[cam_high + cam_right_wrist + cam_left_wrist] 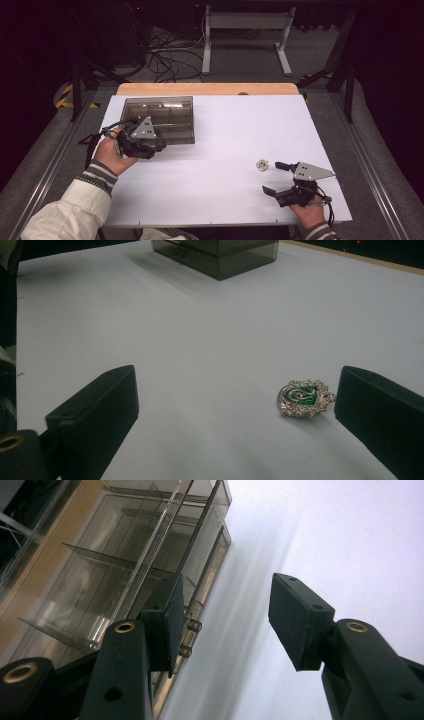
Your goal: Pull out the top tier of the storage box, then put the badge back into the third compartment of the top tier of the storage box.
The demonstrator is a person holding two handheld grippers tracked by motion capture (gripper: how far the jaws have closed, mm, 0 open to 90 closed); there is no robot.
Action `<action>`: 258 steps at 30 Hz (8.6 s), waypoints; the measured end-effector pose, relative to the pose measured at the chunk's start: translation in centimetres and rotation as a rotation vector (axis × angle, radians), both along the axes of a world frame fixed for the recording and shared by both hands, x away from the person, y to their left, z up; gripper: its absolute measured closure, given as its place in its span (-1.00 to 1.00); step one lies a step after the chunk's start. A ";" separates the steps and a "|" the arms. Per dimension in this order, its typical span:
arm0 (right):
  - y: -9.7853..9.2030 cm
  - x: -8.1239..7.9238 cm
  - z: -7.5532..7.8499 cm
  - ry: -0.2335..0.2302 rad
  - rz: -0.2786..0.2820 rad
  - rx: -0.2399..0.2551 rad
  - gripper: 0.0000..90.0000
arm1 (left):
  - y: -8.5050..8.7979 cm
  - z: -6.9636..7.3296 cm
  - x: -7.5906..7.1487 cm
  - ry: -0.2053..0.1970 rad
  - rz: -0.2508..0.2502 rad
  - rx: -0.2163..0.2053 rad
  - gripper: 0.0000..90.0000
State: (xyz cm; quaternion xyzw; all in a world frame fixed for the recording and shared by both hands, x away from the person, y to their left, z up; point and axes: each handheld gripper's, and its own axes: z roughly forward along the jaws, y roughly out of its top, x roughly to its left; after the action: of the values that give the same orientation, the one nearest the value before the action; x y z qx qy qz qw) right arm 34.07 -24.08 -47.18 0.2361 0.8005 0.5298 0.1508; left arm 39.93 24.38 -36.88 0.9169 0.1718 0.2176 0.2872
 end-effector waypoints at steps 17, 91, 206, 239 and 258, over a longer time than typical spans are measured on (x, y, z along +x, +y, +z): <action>0.0 0.0 0.0 0.001 0.005 0.004 -0.90 | -0.4 -0.5 2.3 0.004 0.016 0.069 0.09; 0.0 0.0 0.0 -0.001 0.002 -0.004 -0.89 | -1.5 -1.2 -0.8 0.049 -0.006 0.198 0.18; -1.8 0.0 0.0 0.032 -0.083 -0.028 -0.89 | -22.7 -4.4 1.0 0.163 -0.042 -0.404 -0.79; -2.0 -0.1 0.1 0.031 -0.069 -0.018 -0.89 | -27.9 -9.3 2.3 0.238 -0.039 -0.335 -0.63; -2.0 -0.1 0.0 0.030 -0.062 -0.021 -0.89 | -29.7 -10.8 2.0 0.228 -0.017 -0.276 -0.22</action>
State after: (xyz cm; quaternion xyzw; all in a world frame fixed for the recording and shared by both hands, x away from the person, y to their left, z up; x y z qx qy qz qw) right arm 34.02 -26.05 -47.15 0.2672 0.8006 0.5127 0.1576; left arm 41.95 -5.30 -47.67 0.8889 0.2236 0.0839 0.3910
